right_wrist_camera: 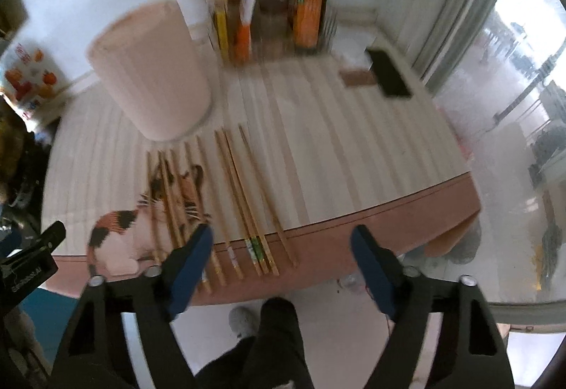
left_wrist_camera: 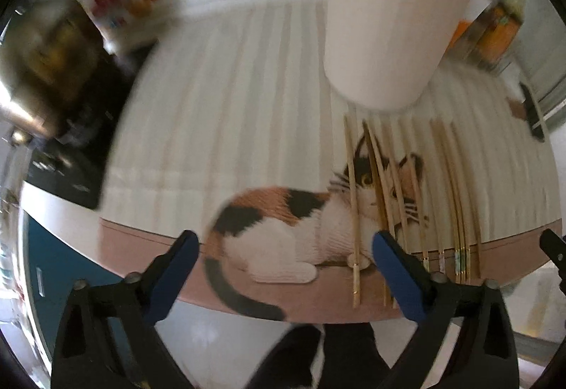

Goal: Organize utensils
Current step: 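Close the left tool on one chopstick while the right tool grasps another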

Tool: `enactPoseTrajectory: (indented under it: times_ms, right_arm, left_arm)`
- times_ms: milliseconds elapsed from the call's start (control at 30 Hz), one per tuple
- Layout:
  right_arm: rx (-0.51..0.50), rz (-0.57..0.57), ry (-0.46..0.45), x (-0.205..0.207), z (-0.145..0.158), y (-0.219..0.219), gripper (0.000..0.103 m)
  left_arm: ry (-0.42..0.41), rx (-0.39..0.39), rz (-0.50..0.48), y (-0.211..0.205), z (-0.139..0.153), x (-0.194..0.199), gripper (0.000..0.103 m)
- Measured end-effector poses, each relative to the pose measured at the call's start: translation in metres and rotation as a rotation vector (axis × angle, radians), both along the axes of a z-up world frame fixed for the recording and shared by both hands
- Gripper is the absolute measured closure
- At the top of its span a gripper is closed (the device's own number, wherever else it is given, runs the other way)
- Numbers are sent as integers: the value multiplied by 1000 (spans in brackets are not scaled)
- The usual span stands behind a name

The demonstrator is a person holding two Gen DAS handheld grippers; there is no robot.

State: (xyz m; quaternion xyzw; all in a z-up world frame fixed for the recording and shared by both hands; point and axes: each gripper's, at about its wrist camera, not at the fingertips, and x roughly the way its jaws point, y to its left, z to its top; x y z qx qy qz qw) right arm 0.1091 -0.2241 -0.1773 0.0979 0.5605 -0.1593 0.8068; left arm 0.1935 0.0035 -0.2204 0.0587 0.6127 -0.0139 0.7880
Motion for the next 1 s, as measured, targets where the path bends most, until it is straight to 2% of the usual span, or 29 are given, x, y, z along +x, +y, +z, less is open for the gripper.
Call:
enactPoseTrajectory:
  times_ms: [67,133,200,267,333,367,533,567,600,633,700,800,867,933,1000]
  right_arm:
    - [32,7,40,15,-26,-12,35]
    - [69,16,81,30,-52,-24,40]
    - [86,25,111,42,-70,-32,44]
    - [116,44,150,55,-91,-40,50]
    - [137,66,177,65,-105,-44,60]
    - [147,77,188,70,-111,-46,62]
    - [179,127,236,93,-134,-48,63]
    - [182,135,242,97,-136,-49,63]
    - [184,149,256,102,-141,-48,63]
    - [178,158,267,106,-144,-47,63]
    - [164,179,282,113,-150,-44,63]
    - [147,208,308,124,-159,-39,63]
    - [115,238,300,126,-157,-32,68]
    - [67,237,309,126,-157,-31,89]
    - [72,204,322,123,-156,-33,95]
  left_arm:
    - [76,-38,19,-7,-27,12,26]
    - [126,-59,32,-16,-47,20,31]
    - [164,-65,32,-27,-64,28,41]
    - [190,-47,30,-37,-79,36,48]
    - [202,-25,32,-43,-91,43,49]
    - [209,-10,34,-45,-98,46,50]
    - [212,9,30,-55,-109,51,53]
    - [209,5,25,-57,-108,51,61]
    - [212,-19,17,-60,-108,50,73]
    - [216,-35,12,-62,-109,52,80]
    - [214,-22,0,-69,-107,53,97]
    - [206,-7,-14,-73,-108,50,98]
    - [202,4,-20,-72,-110,51,99]
    - [202,10,-23,-72,-110,47,99]
    - [200,15,-29,-58,-112,40,99]
